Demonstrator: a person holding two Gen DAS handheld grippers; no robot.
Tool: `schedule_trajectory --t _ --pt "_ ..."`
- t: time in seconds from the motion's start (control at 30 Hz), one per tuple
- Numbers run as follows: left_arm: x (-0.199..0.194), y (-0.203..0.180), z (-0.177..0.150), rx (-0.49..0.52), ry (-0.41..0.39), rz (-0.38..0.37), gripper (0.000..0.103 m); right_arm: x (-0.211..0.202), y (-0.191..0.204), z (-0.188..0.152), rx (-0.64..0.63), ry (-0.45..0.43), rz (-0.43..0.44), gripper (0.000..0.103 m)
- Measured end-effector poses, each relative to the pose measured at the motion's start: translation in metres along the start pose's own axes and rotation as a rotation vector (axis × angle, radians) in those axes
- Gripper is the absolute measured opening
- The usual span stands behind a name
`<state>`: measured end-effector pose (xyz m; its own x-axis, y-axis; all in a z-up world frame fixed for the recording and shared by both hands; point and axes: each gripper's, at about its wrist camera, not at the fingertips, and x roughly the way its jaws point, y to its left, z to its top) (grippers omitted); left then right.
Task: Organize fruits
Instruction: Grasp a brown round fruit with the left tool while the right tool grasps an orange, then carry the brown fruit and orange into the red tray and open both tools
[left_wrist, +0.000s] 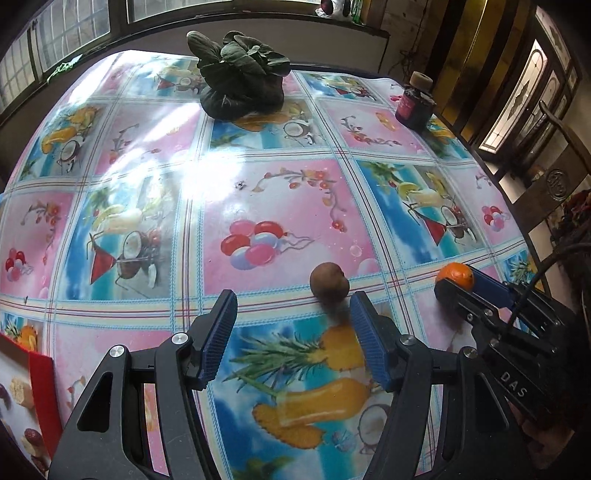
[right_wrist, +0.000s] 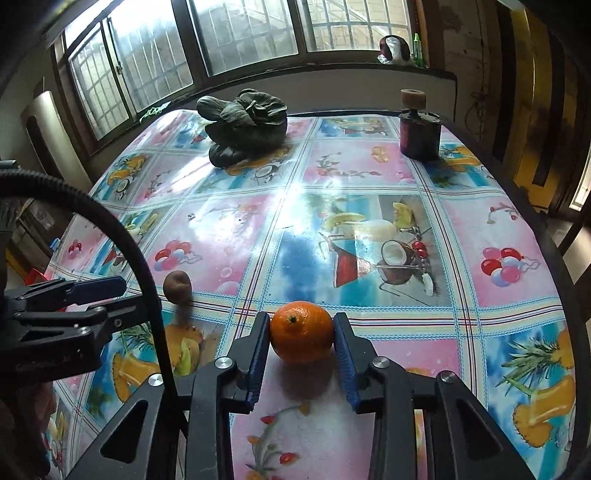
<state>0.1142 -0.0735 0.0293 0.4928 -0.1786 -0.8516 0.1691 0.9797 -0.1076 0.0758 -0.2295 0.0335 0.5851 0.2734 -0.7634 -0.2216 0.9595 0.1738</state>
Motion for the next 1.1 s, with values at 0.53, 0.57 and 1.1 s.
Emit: schedule_trajectory --t 0.53,0.57,1.1 --pt "0.013 -0.004 -0.001 0.034 0.001 -0.010 0.023 -0.003 0.000 -0.004 -0.003 0.006 0.031 0.034" --pt "0.009 -0.002 -0.004 0.032 0.000 -0.011 0.023 -0.004 0.002 -0.004 -0.006 0.006 0.031 0.034" --pt "-0.071 0.044 -0.077 -0.021 -0.040 0.042 0.023 -0.043 0.069 -0.037 -0.045 -0.017 0.131 0.034"
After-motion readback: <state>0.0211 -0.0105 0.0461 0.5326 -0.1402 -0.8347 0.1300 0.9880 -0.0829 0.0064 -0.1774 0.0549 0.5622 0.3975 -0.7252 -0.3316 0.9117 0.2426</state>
